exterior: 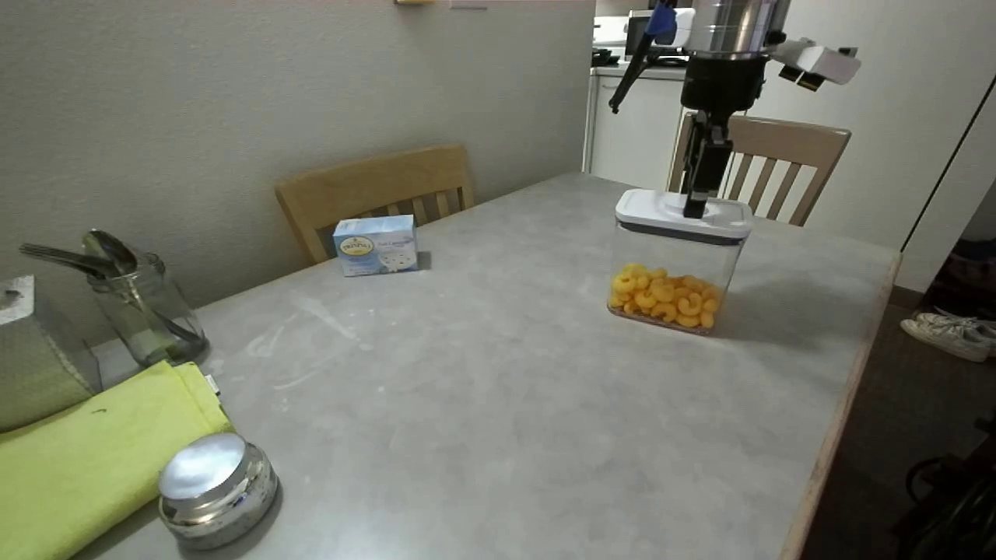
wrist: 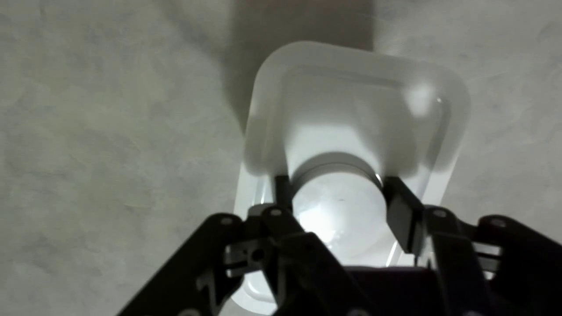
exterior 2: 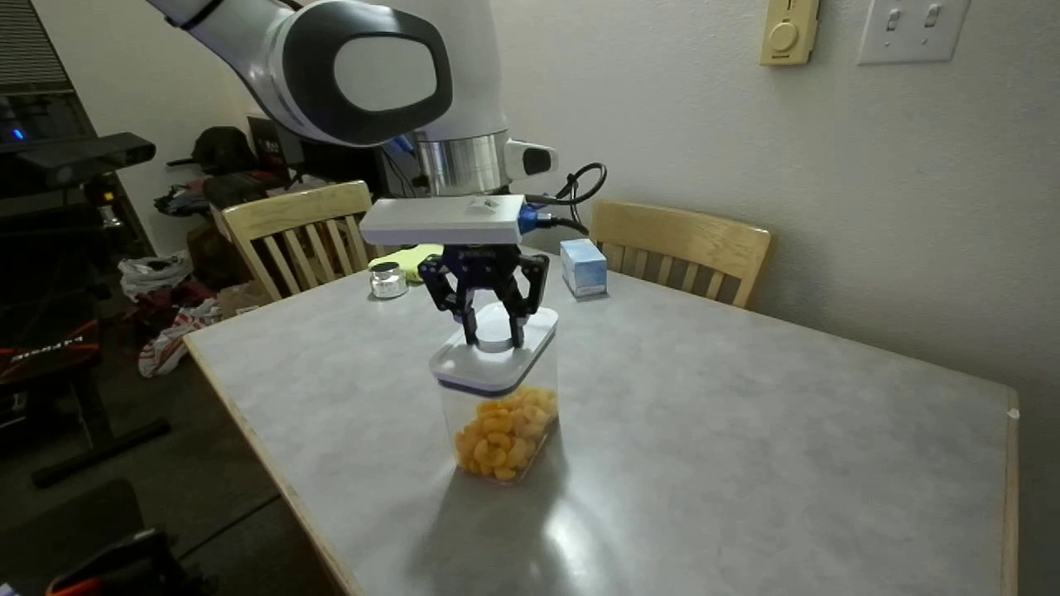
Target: Press down on the lid and open the food container
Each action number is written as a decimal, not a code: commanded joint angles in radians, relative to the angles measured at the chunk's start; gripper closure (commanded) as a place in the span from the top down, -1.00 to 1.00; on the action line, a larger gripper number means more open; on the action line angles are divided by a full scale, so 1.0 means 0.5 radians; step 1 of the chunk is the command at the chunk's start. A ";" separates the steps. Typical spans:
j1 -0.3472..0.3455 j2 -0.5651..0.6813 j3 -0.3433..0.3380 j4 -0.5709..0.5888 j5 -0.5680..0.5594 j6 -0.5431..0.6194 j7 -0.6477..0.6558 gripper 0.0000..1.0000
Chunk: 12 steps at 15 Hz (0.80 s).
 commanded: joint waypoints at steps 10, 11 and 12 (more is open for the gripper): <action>-0.007 -0.008 -0.005 0.045 -0.071 -0.016 0.069 -0.41; -0.007 -0.023 -0.005 0.052 -0.073 -0.024 0.078 -0.41; -0.006 -0.047 -0.003 0.063 -0.075 -0.035 0.083 -0.41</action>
